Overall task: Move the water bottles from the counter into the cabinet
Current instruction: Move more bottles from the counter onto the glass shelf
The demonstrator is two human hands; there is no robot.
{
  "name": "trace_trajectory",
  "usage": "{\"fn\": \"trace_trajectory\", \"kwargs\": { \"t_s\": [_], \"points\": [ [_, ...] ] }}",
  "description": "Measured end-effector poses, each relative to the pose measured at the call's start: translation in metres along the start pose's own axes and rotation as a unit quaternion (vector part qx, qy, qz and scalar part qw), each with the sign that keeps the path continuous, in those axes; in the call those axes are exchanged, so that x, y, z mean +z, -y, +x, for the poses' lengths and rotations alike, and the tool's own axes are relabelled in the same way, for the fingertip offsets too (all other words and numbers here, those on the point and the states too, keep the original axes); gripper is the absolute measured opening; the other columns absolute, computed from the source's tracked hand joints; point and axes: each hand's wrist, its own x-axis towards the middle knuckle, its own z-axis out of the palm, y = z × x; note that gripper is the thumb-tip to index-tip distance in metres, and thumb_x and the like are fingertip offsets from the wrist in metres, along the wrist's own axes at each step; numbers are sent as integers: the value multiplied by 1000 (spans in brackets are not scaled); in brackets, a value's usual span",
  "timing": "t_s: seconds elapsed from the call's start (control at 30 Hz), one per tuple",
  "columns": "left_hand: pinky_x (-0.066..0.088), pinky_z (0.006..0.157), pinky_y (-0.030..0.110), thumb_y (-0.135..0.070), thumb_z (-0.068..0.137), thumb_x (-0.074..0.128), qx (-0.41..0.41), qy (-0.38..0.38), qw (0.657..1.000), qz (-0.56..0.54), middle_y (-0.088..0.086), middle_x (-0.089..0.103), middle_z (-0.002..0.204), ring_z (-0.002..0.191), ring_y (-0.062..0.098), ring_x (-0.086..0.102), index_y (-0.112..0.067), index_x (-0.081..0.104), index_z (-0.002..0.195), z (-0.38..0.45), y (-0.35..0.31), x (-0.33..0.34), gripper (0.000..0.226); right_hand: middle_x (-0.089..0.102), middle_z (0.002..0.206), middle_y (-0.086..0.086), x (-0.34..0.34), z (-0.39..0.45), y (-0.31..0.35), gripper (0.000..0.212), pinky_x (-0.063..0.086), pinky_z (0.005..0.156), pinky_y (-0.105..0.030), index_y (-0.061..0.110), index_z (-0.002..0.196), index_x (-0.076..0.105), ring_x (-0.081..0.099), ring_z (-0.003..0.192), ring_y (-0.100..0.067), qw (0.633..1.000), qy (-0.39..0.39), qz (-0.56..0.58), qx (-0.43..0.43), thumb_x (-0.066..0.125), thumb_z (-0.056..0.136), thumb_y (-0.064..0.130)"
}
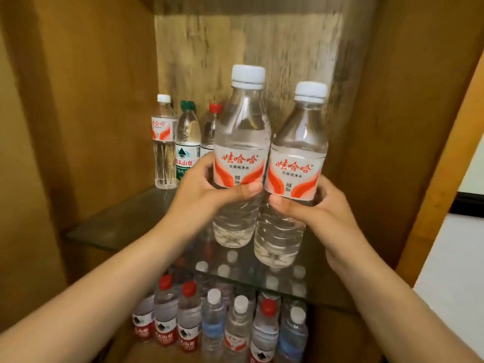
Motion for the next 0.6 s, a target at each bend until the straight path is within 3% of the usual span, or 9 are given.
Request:
{"fn": "trace_trajectory", "kwargs": {
  "t_s": [0.13,0.27,0.37,0.47,0.53,0.6],
  "points": [
    [52,66,11,-18,56,81,-48,-7,999,6,-6,73,95,84,4,69,-19,62,105,22,26,-5,54,67,105,8,14,27,-16,61,46,65,-15,22,114,56,63,89,-2,998,-31,-12,48,84,60,14],
    [47,54,6,-12,65,79,-90,-19,996,-15,-15,71,79,71,-7,67,-26,61,93,35,46,-10,37,67,102,6,19,44,-25,57,47,67,-18,24,108,53,61,90,-4,997,-33,-16,75,83,62,10],
    [47,54,4,-18,62,79,-104,-10,994,-20,-21,71,75,70,-9,66,-27,60,94,41,51,-15,38,66,96,10,20,48,-28,58,47,67,-17,22,110,53,62,87,-2,996,-35,-14,80,83,61,14],
    [51,64,8,-25,57,79,-112,6,993,-20,-14,73,87,80,-3,68,-24,61,104,44,53,-16,50,65,93,14,20,49,-29,61,46,65,-14,20,115,53,60,83,3,996,-35,-16,84,83,62,16],
    [52,67,11,-23,62,79,-116,14,993,-6,-12,72,92,82,-2,68,-24,61,105,45,56,-16,47,63,96,16,21,47,-27,65,45,64,-12,22,118,50,58,84,5,995,-21,-40,84,83,62,18],
    [50,60,7,-20,65,78,-113,25,993,13,-18,71,83,76,-7,67,-27,61,98,45,57,-17,38,63,106,12,20,45,-26,69,48,70,-16,21,124,47,59,93,1,994,-3,-61,89,82,64,20]
  ]
}}
